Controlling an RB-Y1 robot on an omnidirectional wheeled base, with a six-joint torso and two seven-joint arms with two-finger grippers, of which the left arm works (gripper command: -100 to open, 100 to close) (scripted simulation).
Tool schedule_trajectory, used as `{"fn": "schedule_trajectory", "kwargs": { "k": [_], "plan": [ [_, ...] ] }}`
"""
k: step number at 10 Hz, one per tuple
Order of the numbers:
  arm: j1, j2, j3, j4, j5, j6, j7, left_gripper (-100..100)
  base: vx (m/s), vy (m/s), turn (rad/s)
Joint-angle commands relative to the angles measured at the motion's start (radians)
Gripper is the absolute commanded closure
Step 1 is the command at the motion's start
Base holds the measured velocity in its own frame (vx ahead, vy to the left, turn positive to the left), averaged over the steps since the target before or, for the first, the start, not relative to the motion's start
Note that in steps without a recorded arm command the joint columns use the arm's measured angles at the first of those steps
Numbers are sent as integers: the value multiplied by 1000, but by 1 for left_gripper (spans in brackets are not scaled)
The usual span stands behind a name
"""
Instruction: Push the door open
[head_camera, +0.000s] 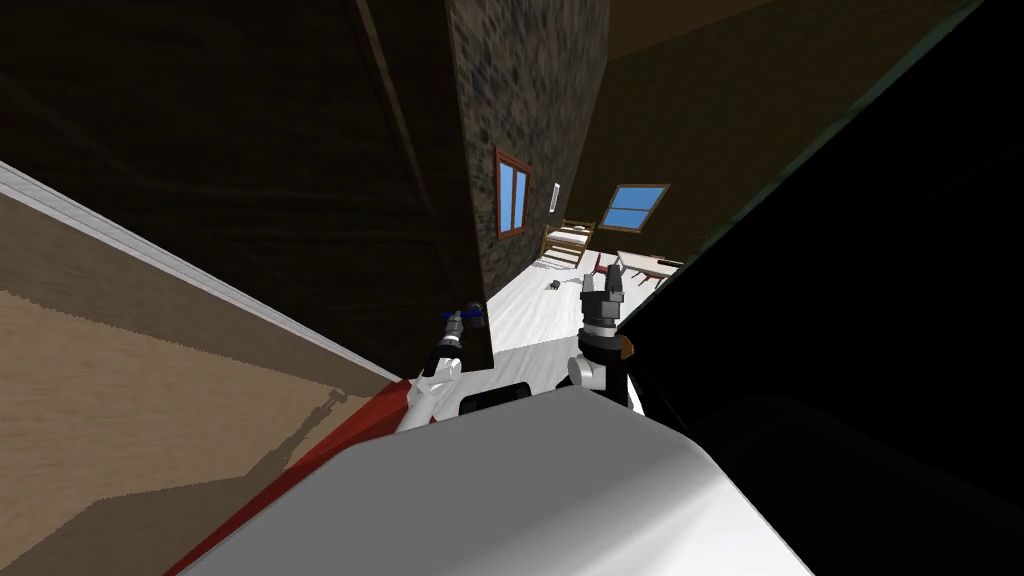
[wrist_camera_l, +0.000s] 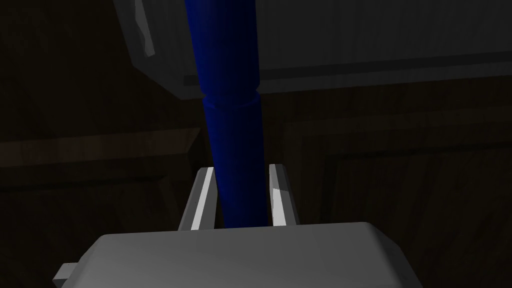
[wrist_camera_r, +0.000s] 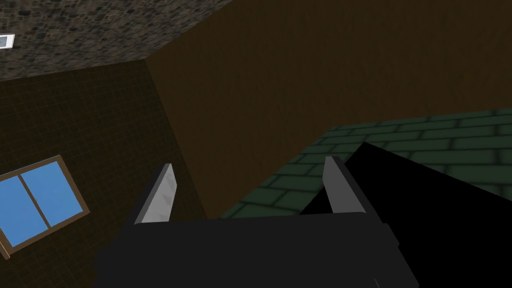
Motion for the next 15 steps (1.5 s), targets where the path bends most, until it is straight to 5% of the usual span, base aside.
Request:
{"fn": "schedule_trajectory", "kwargs": {
  "k": [1,7,15],
  "plan": [
    [7,12,-10,-15,23,-8,-31,100,175,1,137],
    [54,13,-89,-58,115,-18,-144,100,188,-18,188],
    [111,-53,-187,-112,229,-31,-284,100,148,-107,202]
  ]
}}
